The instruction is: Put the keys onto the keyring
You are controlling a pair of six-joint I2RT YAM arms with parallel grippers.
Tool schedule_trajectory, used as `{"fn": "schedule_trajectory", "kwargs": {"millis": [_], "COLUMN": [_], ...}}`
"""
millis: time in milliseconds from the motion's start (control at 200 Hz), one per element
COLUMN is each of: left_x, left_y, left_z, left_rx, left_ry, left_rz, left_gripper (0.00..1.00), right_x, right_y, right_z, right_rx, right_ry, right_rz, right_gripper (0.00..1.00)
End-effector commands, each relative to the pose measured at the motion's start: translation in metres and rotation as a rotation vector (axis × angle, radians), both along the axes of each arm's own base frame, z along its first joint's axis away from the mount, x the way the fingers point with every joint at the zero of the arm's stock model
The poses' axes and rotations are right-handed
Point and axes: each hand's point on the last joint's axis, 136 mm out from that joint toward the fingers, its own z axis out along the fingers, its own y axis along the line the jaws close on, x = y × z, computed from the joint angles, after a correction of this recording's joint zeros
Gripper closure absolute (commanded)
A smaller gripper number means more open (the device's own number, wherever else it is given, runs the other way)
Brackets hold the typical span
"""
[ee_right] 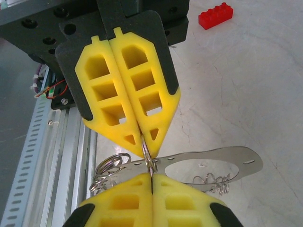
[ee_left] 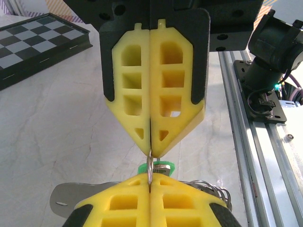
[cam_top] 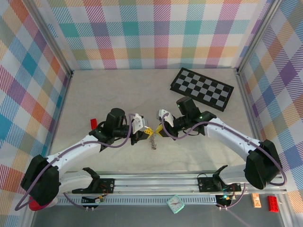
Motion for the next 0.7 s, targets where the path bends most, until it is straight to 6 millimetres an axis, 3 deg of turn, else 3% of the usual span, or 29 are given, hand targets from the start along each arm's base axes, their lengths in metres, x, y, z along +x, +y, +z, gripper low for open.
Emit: {"fn": "schedule_trajectory", "kwargs": {"millis": [0,210,415,550,695], "left_x": [-0.006,-0.007,-0.007,-0.006,-0.006], "left_y": [-0.002,-0.003,-0.003,-0.003,-0.005], "left_z": [0.014,0.018,0.017,0.014,0.016], "left_rx": [-0.051,-0.058,-0.061,-0.066,-0.087], "left_ry": [-0.059,-0.07,-0.069,-0.063,-0.055], "left_rz": [-0.029,-0.047,-0.047,-0.042,-0.04], "left_gripper": [1.0,1.0,1.0,1.0,1.0], "right_x": [-0.001,0.006,0.005,0.003,0.001], "right_y": [-0.001,-0.001,0.005,0.002,0.001], "right_z": [0.001,-0.022,-0.01,0.0,0.006], "right_rx": [0.007,-0.056,0.008,0.052,0.089], "right_ry": [-0.003,0.072,0.064,-0.012,-0.054], "right_rz": [0.004,-0.021,-0.002,-0.005,-0.004], "right_gripper": [1.0,1.0,1.0,0.75,0.71]}}
